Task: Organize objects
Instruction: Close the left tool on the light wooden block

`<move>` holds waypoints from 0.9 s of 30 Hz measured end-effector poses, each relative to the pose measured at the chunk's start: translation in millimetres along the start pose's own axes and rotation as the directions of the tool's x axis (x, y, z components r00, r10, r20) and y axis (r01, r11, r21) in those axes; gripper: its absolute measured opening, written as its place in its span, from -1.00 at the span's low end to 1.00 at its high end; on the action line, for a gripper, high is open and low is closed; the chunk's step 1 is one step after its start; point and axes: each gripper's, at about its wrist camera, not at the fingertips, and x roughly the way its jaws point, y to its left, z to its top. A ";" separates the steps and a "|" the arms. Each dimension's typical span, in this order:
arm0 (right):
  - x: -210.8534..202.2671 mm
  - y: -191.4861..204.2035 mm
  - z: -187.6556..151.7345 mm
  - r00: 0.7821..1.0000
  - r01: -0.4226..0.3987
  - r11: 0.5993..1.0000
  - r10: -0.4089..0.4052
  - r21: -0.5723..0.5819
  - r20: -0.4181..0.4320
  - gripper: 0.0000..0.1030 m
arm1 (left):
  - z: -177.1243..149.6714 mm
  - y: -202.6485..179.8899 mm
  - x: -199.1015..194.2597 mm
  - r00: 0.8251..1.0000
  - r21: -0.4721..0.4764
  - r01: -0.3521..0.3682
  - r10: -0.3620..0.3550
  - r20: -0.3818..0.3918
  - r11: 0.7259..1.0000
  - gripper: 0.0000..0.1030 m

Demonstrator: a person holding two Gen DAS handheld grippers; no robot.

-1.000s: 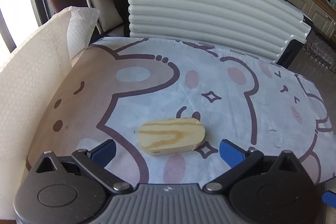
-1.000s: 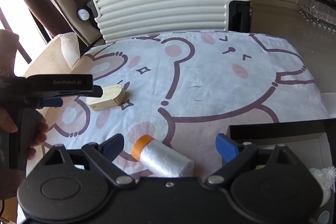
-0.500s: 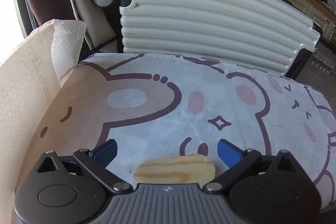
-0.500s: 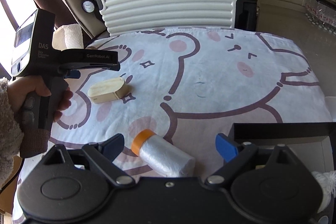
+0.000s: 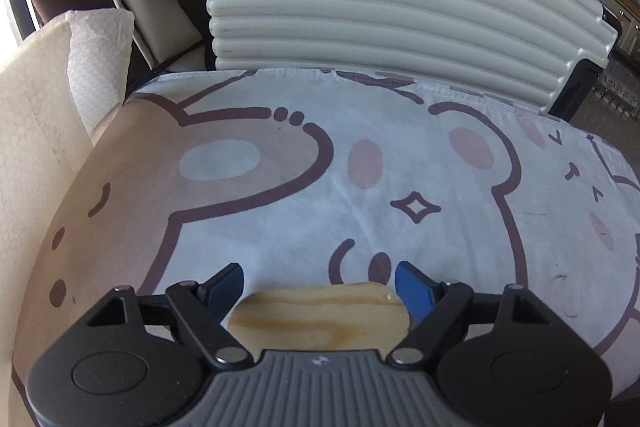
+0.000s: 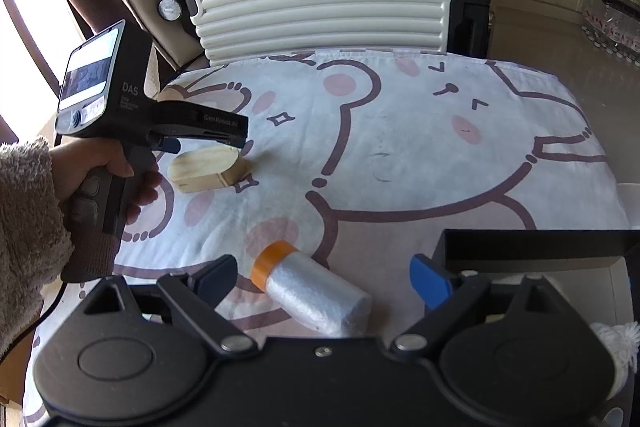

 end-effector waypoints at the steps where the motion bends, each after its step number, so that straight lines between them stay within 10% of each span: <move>1: 0.2 -0.8 0.0 1.000 0.000 1.000 0.000 0.005 -0.001 0.82 | -1.1 0.4 -1.3 1.000 -0.003 0.002 -0.002 0.002 1.000 0.60; 27: 5.2 -5.5 -5.9 1.000 -0.022 0.997 0.022 0.068 -0.010 0.82 | -55.6 35.9 -59.0 0.990 -0.234 0.066 -0.092 -0.103 0.970 0.64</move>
